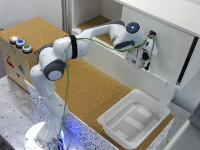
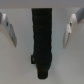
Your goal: Move the door all the way to the left and let go
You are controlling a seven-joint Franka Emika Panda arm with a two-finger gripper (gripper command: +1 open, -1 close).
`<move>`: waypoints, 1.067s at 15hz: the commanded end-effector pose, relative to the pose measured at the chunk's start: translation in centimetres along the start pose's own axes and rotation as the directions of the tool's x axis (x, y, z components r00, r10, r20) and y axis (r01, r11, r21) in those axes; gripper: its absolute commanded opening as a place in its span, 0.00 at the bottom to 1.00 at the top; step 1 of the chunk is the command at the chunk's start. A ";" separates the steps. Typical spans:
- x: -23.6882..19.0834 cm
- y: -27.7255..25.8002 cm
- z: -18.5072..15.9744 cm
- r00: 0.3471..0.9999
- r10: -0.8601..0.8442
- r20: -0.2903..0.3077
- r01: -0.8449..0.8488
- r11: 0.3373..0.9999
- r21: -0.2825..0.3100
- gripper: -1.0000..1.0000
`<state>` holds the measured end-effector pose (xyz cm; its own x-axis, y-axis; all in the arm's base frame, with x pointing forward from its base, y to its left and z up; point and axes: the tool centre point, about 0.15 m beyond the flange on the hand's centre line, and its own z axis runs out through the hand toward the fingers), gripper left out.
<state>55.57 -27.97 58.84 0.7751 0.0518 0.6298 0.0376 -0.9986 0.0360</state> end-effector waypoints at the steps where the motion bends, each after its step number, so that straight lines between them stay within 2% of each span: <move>1: 2.5 2.0 0.9 0.998 -0.016 0.064 0.008 0.992 0.126 1.00; 6: 2.9 2.7 1.0 0.998 0.000 0.059 -0.006 0.995 0.097 1.00; 10: 2.9 3.1 1.0 0.998 0.008 0.059 -0.013 0.995 0.098 1.00; 11: 3.0 3.0 1.1 0.998 0.005 0.059 -0.011 0.995 0.099 0.00; 16: 2.5 3.1 0.8 0.998 0.024 0.052 -0.029 0.995 0.097 0.00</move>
<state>56.91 -29.10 58.96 0.7827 0.0425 0.6209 0.0184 -0.9988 0.0452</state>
